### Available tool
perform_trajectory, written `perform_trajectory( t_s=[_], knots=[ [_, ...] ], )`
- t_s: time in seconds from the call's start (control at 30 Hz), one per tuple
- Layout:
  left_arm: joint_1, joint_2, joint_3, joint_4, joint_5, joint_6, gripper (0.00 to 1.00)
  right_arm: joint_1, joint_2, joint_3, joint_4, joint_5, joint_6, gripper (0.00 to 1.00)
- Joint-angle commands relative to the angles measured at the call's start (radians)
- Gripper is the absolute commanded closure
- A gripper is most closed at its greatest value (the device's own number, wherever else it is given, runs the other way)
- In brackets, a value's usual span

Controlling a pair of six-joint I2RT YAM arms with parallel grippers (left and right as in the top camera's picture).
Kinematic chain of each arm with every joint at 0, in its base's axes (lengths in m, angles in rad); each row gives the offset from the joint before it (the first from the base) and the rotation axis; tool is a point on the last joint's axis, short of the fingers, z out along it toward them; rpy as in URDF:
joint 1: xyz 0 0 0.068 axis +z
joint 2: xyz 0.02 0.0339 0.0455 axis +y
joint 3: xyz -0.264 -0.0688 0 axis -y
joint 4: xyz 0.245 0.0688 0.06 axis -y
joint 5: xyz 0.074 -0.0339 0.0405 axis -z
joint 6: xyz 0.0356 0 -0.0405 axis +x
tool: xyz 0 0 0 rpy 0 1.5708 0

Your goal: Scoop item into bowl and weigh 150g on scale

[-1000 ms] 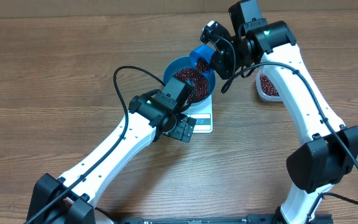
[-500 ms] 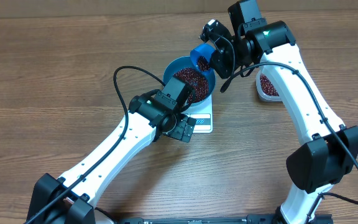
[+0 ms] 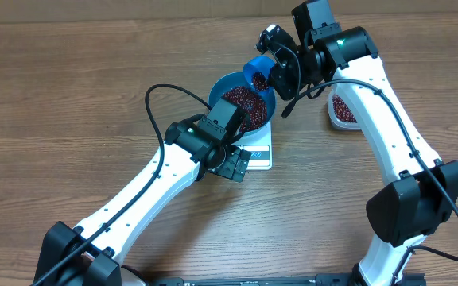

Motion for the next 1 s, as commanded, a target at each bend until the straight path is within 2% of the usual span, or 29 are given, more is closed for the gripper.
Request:
perform_trajectory(
  t_s=[0.0,0.53,0.63,0.97],
  knots=[
    [-0.001,-0.001,-0.010,0.001,-0.013,0.002,0.00,0.002,-0.037,0.031,0.005,-0.012,0.003,0.96],
    [-0.001,-0.001,-0.010,0.001,-0.013,0.002,0.01,0.002,-0.037,0.031,0.034,-0.012,0.004,0.96],
    [-0.001,-0.001,-0.010,0.001,-0.013,0.002,0.01,0.005,-0.037,0.031,0.045,-0.017,0.061,0.96],
    [-0.001,-0.001,-0.010,0.001,-0.013,0.002,0.00,0.033,-0.037,0.031,0.092,0.027,0.083,0.96]
  ],
)
